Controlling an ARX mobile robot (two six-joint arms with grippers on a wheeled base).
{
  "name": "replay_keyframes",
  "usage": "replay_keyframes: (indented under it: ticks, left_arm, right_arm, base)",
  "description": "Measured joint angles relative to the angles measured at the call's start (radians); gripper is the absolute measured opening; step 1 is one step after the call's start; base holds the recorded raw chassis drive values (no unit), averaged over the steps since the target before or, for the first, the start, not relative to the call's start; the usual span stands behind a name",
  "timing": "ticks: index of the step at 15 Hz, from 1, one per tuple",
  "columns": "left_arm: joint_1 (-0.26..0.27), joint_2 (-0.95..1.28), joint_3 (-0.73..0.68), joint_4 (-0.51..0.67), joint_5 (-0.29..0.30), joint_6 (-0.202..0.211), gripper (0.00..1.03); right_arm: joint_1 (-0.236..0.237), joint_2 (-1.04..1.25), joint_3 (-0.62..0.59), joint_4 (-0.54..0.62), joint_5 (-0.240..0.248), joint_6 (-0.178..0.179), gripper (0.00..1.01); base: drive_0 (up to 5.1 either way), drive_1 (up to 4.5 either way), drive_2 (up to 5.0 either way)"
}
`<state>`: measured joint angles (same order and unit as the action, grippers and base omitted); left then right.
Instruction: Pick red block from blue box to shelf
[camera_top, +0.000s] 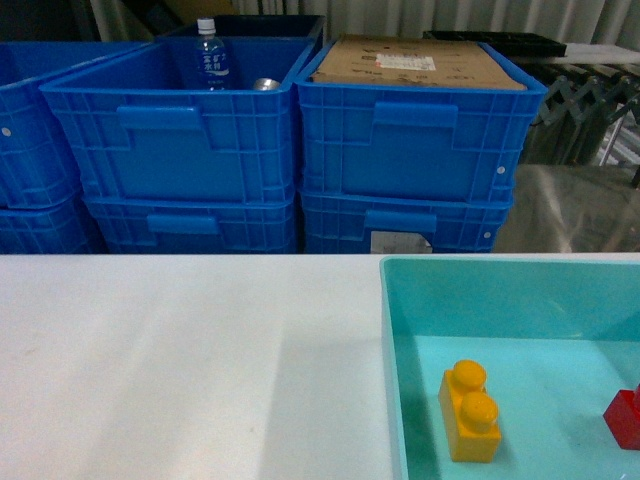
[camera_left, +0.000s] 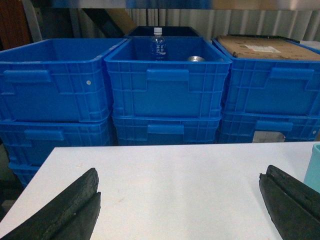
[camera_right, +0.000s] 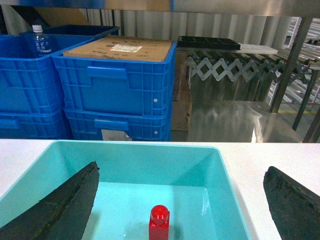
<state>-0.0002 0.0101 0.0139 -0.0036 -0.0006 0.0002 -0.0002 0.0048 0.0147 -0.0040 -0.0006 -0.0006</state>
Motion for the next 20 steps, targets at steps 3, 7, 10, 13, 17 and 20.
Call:
replay_keyframes:
  ticks: [3,7,10,13,17,20]
  left_arm:
    - [0.0,0.0,0.0,0.0,0.0,0.0,0.98]
    - [0.0,0.0,0.0,0.0,0.0,0.0,0.98]
    - [0.0,0.0,0.0,0.0,0.0,0.0,0.98]
    - [0.0,0.0,0.0,0.0,0.0,0.0,0.98]
    - [0.0,0.0,0.0,0.0,0.0,0.0,0.98]
    - [0.0,0.0,0.0,0.0,0.0,0.0,0.98]
  right_arm:
    - [0.0,0.0,0.0,0.0,0.0,0.0,0.98]
    - [0.0,0.0,0.0,0.0,0.0,0.0,0.98]
    - [0.0,0.0,0.0,0.0,0.0,0.0,0.98]
    - [0.0,0.0,0.0,0.0,0.0,0.0,0.98]
    - [0.0,0.0,0.0,0.0,0.0,0.0,0.98]
    - [0.0,0.0,0.0,0.0,0.0,0.0,0.98]
  base:
    - [0.0,0.0,0.0]
    - [0.0,0.0,0.0]
    - [0.0,0.0,0.0]
    - [0.0,0.0,0.0]
    - [0.0,0.0,0.0]
    - [0.0,0.0,0.0]
